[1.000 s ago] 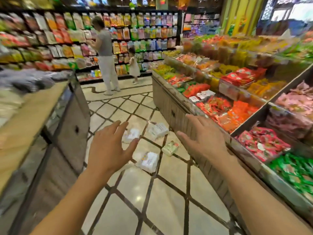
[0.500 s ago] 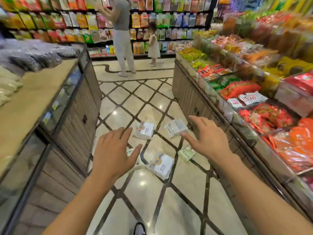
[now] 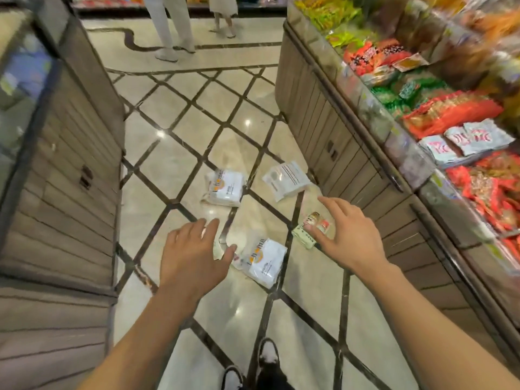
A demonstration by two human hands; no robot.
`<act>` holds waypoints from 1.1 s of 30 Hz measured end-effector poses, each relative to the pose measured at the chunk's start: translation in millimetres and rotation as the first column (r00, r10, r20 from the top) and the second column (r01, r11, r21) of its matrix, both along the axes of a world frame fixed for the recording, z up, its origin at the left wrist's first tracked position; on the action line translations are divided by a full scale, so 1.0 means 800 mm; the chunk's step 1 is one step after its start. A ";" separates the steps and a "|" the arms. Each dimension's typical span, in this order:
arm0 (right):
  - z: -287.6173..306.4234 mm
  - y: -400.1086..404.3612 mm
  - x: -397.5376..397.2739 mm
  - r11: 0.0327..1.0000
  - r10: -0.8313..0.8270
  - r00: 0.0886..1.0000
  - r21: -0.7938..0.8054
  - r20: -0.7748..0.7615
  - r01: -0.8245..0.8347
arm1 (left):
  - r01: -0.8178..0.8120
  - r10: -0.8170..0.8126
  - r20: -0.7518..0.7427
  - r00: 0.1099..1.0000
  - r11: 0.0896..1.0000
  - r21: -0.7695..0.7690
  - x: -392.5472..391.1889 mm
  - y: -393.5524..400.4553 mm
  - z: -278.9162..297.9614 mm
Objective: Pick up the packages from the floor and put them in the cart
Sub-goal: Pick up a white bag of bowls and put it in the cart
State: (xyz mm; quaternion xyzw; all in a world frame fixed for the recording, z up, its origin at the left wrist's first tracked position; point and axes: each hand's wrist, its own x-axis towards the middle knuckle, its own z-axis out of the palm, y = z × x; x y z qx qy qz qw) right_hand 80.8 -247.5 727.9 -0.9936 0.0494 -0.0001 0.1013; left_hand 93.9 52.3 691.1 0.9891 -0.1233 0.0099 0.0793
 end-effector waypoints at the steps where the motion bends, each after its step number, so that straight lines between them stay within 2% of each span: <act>1: -0.020 -0.004 0.017 1.000 0.001 1.000 0.003 -0.007 -0.001 | -0.008 0.008 -0.026 1.000 1.000 0.014 0.016 -0.005 -0.021; 6: -0.154 -0.027 0.107 1.000 0.030 0.996 0.000 -0.089 -0.031 | -0.011 0.019 -0.157 0.987 0.999 0.047 0.086 -0.040 -0.156; 12: -0.402 -0.057 0.211 0.991 0.117 0.963 -0.036 -0.243 -0.130 | 0.050 -0.007 -0.301 0.954 0.989 0.136 0.138 -0.088 -0.391; 16: -0.591 -0.052 0.252 0.979 0.162 0.920 -0.058 -0.357 -0.195 | 0.083 0.019 -0.471 0.882 0.977 0.195 0.130 -0.109 -0.586; 19: -0.719 -0.048 0.275 0.946 0.201 0.852 -0.132 -0.484 -0.297 | 0.067 0.103 -0.620 0.778 0.967 0.244 0.117 -0.122 -0.700; 24: -0.864 -0.048 0.311 0.898 0.247 0.795 -0.177 -0.553 -0.403 | 0.047 0.174 -0.635 0.752 0.948 0.315 0.100 -0.139 -0.843; 26: -0.903 -0.048 0.319 0.914 0.240 0.792 -0.144 -0.561 -0.378 | -0.044 0.228 -0.634 0.739 0.955 0.292 0.099 -0.148 -0.882; 29: -0.941 -0.052 0.326 0.967 0.219 0.800 0.014 -0.559 -0.255 | -0.304 0.311 -0.681 0.663 0.943 0.135 0.111 -0.167 -0.910; 31: -0.953 -0.058 0.322 0.979 0.196 0.810 0.154 -0.552 -0.132 | -0.469 0.341 -0.723 0.601 0.883 0.026 0.119 -0.184 -0.915; 33: -0.958 -0.065 0.316 0.968 0.186 0.821 0.243 -0.540 -0.059 | -0.626 0.353 -0.760 0.546 0.775 -0.089 0.128 -0.200 -0.918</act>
